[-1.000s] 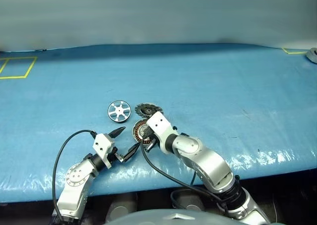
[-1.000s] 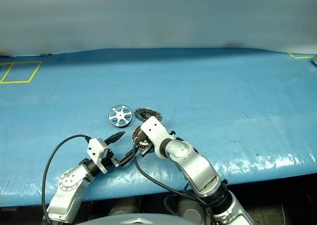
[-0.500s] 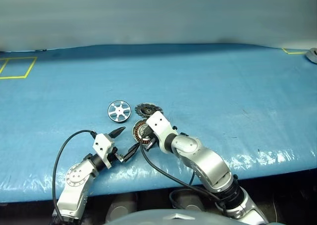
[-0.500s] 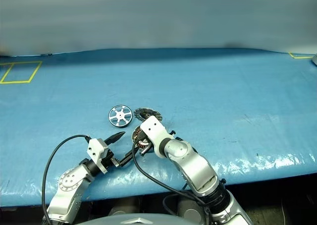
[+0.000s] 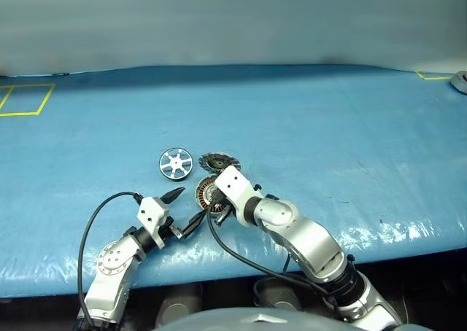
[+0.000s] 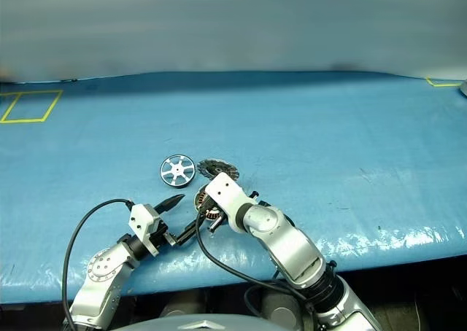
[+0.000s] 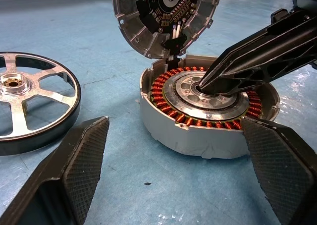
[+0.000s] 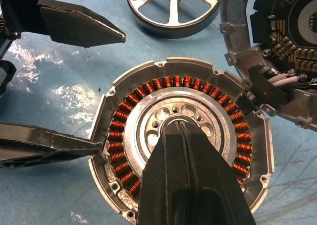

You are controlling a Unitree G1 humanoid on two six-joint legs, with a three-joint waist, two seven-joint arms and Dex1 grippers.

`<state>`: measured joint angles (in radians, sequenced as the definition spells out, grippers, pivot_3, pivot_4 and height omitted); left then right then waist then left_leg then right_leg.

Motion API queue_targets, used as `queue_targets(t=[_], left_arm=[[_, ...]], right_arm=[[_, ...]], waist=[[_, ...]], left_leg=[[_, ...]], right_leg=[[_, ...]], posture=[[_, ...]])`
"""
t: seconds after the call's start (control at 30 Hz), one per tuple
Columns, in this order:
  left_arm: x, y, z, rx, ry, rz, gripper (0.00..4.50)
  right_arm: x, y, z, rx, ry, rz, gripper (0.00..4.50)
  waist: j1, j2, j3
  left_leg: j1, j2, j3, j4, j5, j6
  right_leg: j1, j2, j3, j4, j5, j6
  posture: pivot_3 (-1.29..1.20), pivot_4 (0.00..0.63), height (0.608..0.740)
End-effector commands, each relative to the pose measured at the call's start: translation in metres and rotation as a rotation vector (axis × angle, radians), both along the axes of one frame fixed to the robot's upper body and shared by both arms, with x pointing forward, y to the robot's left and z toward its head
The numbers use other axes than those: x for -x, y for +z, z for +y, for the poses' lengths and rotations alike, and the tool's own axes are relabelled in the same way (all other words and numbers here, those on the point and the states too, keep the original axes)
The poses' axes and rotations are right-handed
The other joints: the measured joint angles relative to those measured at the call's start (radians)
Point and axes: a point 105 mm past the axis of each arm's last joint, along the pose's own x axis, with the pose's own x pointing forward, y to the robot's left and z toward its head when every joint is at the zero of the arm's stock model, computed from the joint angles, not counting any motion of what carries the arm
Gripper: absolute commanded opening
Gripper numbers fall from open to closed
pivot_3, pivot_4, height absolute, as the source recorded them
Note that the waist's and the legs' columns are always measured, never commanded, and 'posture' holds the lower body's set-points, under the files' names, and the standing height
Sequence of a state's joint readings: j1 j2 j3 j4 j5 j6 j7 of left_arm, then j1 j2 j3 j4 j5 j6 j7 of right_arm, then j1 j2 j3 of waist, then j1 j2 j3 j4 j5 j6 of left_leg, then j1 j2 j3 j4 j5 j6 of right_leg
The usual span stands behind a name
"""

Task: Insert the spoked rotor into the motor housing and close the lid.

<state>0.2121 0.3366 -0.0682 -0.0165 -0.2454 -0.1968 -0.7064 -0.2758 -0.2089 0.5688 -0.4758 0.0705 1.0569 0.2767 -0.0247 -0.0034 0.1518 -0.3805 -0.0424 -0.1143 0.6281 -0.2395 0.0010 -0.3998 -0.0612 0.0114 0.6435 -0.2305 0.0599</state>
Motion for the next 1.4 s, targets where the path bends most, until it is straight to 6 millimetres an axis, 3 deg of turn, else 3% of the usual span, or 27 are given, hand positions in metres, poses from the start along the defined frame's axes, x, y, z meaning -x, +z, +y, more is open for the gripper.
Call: queue_targets(t=[0.03, 0.3, 0.63, 1.07, 1.4], left_arm=[[0.001, 0.001, -0.001, -0.006, 0.001, -0.001, 4.50], [0.001, 0.001, 0.001, -0.013, 0.003, 0.001, 4.50], [0.001, -0.001, 0.002, -0.017, -0.002, 0.004, 4.50], [0.001, 0.001, 0.002, -0.012, 0.006, 0.000, 4.50], [-0.032, 0.049, 0.039, 0.122, 0.309, -0.058, 4.50]], right_arm=[[0.001, 0.000, 0.001, 0.003, 0.000, 0.008, 0.03], [0.002, 0.018, -0.001, -0.048, -0.003, -0.021, 0.03], [0.000, 0.025, 0.005, -0.096, -0.007, -0.043, 0.03], [0.000, -0.003, 0.009, -0.066, -0.001, 0.037, 0.03], [0.012, 0.047, -0.004, -0.225, 0.015, -0.021, 0.03]], waist=[[0.000, 0.000, 0.000], [0.000, 0.000, 0.000], [0.000, 0.000, 0.000], [-0.001, 0.000, 0.000], [0.002, -0.001, 0.001]], left_leg=[[0.000, 0.000, 0.000, 0.000, 0.000, 0.000], [0.000, 0.000, 0.000, 0.000, 0.000, 0.000], [0.000, 0.000, 0.000, 0.000, 0.000, 0.000], [0.000, 0.000, 0.000, 0.000, 0.000, 0.000], [-0.002, 0.000, -0.002, 0.000, 0.000, 0.000]], right_leg=[[0.000, 0.000, 0.000, 0.000, 0.000, 0.000], [0.000, 0.000, 0.000, 0.000, 0.000, 0.000], [0.000, 0.000, 0.000, 0.000, 0.000, 0.000], [0.000, 0.000, 0.000, 0.000, 0.000, 0.000], [0.000, 0.000, -0.001, 0.000, 0.000, 0.001]], posture=[[0.00, 0.150, 0.740], [0.00, 0.150, 0.740], [0.00, 0.150, 0.740], [0.00, 0.150, 0.740], [0.00, 0.150, 0.740]])
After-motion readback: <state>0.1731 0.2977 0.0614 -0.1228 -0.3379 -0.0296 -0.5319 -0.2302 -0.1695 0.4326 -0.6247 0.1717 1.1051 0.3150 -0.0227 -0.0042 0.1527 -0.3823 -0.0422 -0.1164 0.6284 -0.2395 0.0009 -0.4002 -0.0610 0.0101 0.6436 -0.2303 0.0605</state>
